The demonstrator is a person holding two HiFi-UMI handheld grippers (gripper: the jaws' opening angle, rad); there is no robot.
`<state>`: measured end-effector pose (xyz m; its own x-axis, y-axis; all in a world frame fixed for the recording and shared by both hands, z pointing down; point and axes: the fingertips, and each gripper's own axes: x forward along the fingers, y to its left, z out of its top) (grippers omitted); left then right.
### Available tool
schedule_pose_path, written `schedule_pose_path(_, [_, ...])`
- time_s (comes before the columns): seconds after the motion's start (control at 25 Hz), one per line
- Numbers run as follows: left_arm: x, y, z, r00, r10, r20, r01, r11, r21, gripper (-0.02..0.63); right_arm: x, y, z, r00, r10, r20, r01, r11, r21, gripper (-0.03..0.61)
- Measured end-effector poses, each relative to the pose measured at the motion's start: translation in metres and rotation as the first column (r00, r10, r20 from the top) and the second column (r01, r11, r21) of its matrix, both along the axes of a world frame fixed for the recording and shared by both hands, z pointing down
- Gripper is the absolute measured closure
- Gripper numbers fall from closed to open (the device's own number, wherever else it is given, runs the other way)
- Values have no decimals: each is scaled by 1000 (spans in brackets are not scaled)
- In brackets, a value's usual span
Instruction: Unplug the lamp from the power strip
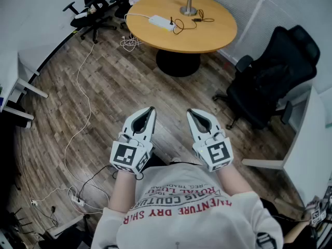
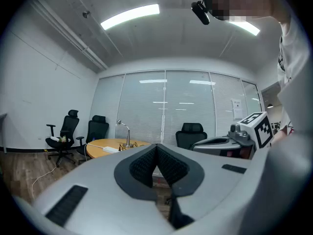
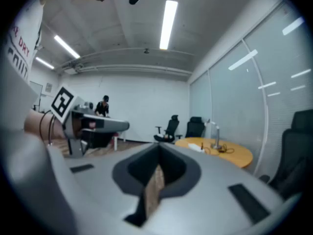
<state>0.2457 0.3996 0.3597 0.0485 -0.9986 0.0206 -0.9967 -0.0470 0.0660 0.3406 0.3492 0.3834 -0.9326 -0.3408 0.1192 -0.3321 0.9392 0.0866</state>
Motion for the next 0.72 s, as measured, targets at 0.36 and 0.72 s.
schedule_pose_path(0.36, [-6, -6, 7, 1000, 8, -18, -8, 1000, -6, 586, -4, -10, 6, 999, 36, 8, -36, 999, -23, 549])
schedule_pose_path(0.72, [-34, -19, 19, 999, 24, -30, -25, 999, -40, 586, -26, -34, 17, 992, 126, -3, -125, 986, -107, 549])
